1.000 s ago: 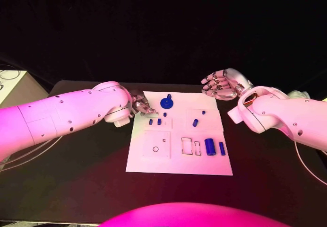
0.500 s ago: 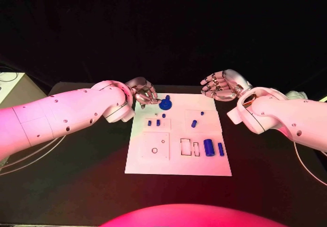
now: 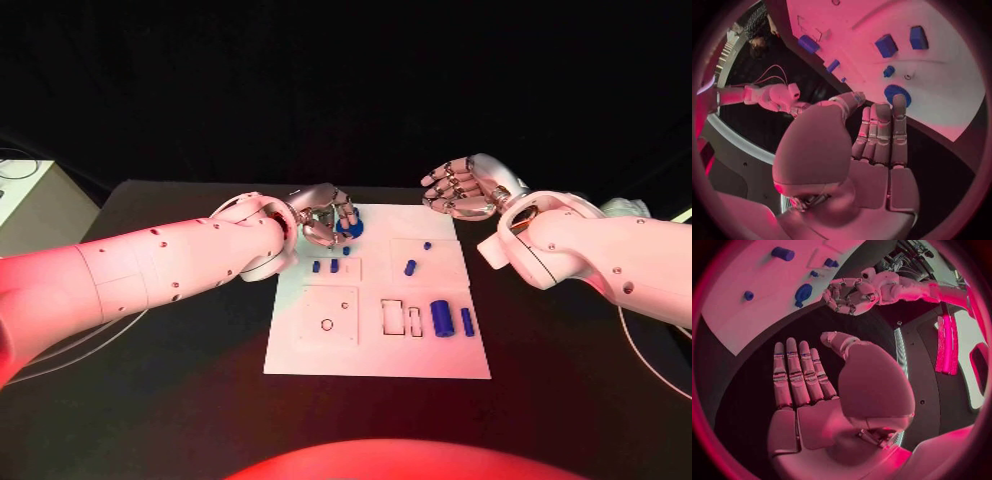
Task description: Assemble the parts on the task board
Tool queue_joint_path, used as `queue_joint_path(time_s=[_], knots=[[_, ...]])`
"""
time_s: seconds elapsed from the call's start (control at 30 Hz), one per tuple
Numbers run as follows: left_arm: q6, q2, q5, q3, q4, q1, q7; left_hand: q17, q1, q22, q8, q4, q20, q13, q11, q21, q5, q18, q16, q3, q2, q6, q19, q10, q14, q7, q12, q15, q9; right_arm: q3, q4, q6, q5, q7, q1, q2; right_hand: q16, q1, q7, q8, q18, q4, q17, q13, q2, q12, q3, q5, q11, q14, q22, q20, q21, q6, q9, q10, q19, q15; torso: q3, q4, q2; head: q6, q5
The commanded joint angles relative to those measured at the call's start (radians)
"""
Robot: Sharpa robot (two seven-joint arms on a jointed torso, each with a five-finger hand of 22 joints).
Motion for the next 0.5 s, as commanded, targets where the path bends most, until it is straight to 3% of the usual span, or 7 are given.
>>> queue_joint_path(time_s=[0.03, 0.17, 0.5], knots=[[0.017, 0.016, -0.155, -0.005, -0.024, -0.005, 0.045, -0.014, -0.010, 0.004, -0.013, -0.011, 0.001, -0.024, 0.009, 0.004, -0.007, 0.009, 0.007, -0.003, -0.018, 0.009, -0.008, -0.011, 0.001, -0.006, -0.031, 0.003, -0.022, 0.000, -0.001, 0.012, -0.005, 0.013, -0.001, 0.002, -0.004, -0.003, 0.053, -0.003, 0.013, -0.004, -0.001, -0.001, -0.003, 0.002, 0.003, 0.001, 0.006, -0.002, -0.001, 0.000, -0.002, 0.002, -0.001, -0.001, -0.007, 0.004, 0.0002, -0.0023, 0.001, 0.005, -0.001], [0.072, 0.027, -0.198, -0.010, -0.043, -0.011, 0.004, -0.032, -0.024, 0.011, -0.025, -0.016, 0.008, -0.052, 0.016, 0.012, -0.008, 0.010, 0.024, -0.012, -0.023, 0.024, -0.001, -0.023, 0.007, 0.000, -0.064, 0.010, -0.048, 0.000, -0.001, 0.013, -0.005, 0.013, -0.001, 0.003, -0.004, -0.003, 0.053, -0.003, 0.013, -0.004, -0.001, -0.001, -0.003, 0.002, 0.003, 0.001, 0.006, -0.002, -0.001, 0.000, -0.002, 0.002, -0.001, -0.001, -0.007, 0.004, 0.0000, -0.0012, 0.002, 0.008, -0.001], [0.157, 0.043, -0.245, -0.011, -0.056, -0.014, -0.060, -0.008, -0.047, 0.018, -0.043, -0.013, 0.009, -0.074, 0.011, 0.024, -0.009, 0.011, 0.081, -0.029, -0.027, 0.055, 0.013, 0.010, 0.055, -0.005, -0.075, 0.007, -0.076, 0.000, 0.000, 0.014, -0.005, 0.013, -0.001, 0.003, -0.004, -0.003, 0.053, -0.003, 0.013, -0.004, -0.001, -0.001, -0.003, 0.002, 0.003, 0.001, 0.006, -0.002, -0.001, 0.000, -0.002, 0.002, -0.001, -0.001, -0.007, 0.004, -0.0001, -0.0003, 0.003, 0.006, -0.004]])
